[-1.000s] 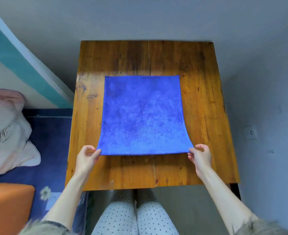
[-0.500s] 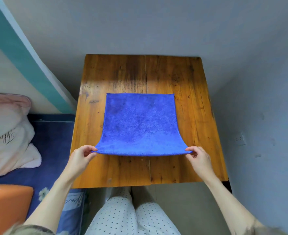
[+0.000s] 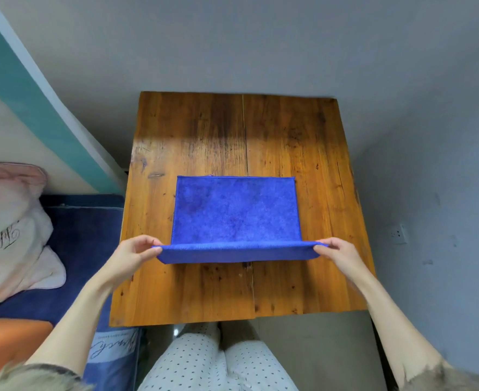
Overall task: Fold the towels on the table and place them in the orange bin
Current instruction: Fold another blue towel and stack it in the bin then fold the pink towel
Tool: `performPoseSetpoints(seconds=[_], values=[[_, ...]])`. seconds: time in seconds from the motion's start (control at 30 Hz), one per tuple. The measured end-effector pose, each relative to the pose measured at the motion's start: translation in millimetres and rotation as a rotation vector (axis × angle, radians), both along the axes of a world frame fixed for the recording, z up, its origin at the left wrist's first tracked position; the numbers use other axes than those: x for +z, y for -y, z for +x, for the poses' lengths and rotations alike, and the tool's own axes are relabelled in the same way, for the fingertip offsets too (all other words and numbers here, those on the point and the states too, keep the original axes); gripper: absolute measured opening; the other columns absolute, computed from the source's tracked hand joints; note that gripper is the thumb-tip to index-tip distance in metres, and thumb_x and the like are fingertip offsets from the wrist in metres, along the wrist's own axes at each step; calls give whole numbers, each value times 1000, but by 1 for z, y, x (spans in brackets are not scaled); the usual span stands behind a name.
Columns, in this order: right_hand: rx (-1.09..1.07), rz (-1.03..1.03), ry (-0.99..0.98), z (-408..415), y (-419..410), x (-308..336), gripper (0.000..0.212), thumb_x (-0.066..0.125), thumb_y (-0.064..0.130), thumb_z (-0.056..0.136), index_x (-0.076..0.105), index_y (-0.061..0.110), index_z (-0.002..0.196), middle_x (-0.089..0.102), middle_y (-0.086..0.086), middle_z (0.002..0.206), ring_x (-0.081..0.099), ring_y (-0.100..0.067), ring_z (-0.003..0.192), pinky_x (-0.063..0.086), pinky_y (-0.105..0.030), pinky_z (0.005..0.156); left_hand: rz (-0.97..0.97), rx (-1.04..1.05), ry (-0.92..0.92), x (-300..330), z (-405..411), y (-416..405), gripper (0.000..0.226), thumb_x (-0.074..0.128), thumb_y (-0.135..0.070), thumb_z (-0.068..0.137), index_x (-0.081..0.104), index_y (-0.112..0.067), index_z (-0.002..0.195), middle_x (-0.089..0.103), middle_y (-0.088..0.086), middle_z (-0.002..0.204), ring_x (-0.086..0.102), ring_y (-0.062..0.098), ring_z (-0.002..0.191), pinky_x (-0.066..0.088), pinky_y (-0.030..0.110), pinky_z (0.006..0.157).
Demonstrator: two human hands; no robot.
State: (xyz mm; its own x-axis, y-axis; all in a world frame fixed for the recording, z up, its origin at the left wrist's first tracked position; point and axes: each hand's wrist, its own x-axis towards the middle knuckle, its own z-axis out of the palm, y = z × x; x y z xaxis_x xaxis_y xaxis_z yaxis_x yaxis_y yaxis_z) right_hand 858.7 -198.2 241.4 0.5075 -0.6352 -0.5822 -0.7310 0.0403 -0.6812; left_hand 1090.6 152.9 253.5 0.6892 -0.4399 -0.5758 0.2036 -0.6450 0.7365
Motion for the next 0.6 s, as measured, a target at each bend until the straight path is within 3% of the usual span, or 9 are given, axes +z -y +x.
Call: performPoseSetpoints(seconds=[0.13,0.27,0.33,0.6], values=[[-131,30,146,39,10,-1,6,61,4,87,63,5,92,63,-9,88,56,-18,85,46,-21,73,-29,102,87,-6,27,20,4,62,-10,88,66,-9,87,68,0,85,60,8,81,44,18,73],[-233,104,214,71,22,-7,10,58,6,90,63,4,99,64,-16,102,59,-23,95,49,-38,88,-28,153,127,-16,52,39,5,61,-8,88,66,-10,87,67,1,83,59,11,77,46,21,75],[-255,104,216,86,31,-12,14,57,7,91,62,3,103,64,-15,103,59,-23,94,49,-40,89,-37,187,136,-22,65,50,5,61,-8,89,65,-9,88,66,3,84,59,11,76,47,22,75],[-258,88,189,144,68,-48,10,56,8,91,62,14,85,63,-6,87,58,-20,85,47,-36,78,-44,278,175,-58,115,92,8,59,-9,90,64,-7,96,65,0,85,59,10,78,50,23,77]])
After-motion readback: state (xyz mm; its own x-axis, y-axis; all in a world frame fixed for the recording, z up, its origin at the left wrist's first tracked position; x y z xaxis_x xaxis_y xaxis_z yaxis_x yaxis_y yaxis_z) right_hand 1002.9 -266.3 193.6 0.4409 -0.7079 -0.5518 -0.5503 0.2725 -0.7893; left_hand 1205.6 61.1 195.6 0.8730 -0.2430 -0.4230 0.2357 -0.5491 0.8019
